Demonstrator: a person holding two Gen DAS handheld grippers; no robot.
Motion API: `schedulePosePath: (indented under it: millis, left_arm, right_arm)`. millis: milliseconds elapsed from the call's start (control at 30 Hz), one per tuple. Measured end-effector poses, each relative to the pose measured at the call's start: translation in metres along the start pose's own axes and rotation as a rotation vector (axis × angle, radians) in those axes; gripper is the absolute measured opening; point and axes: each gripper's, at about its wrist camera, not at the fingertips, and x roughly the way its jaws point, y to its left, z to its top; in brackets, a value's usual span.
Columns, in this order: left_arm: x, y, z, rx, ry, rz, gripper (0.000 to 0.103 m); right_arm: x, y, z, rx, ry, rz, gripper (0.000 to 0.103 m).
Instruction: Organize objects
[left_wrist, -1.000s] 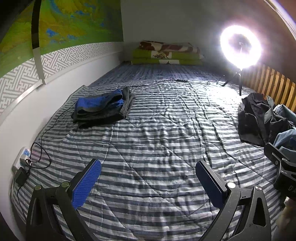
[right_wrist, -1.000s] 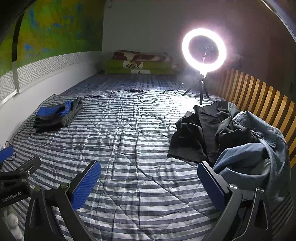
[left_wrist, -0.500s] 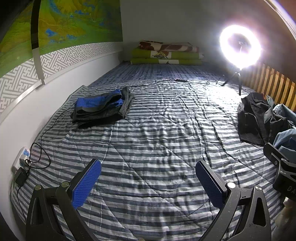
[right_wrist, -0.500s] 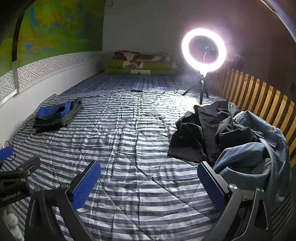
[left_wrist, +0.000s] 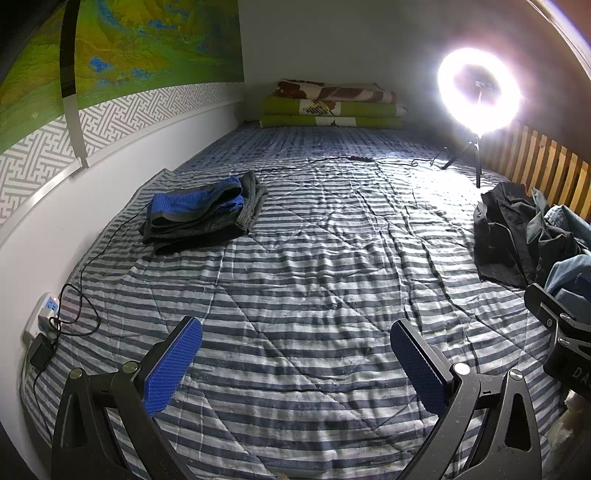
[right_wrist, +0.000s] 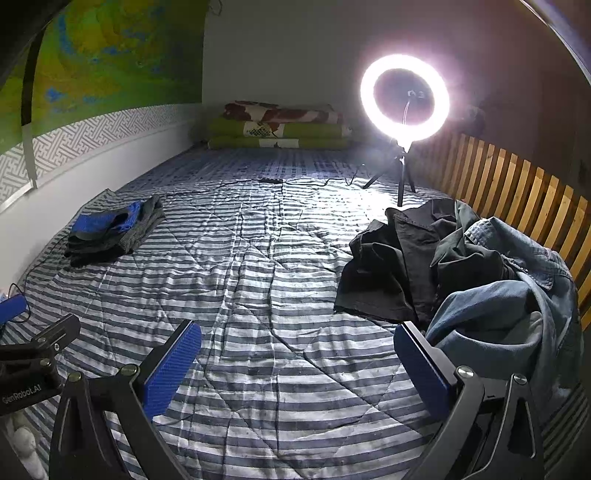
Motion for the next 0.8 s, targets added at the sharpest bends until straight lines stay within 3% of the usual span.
schedulePosePath:
  millis: [800]
  left_arm:
    - [0.0037,-0.0013,-0.0008,0.002,0.008,0.003,0.103]
  right_arm:
    - [0.0043,0.0008,-0.0025,-0.001,0.023,0.001,0.103]
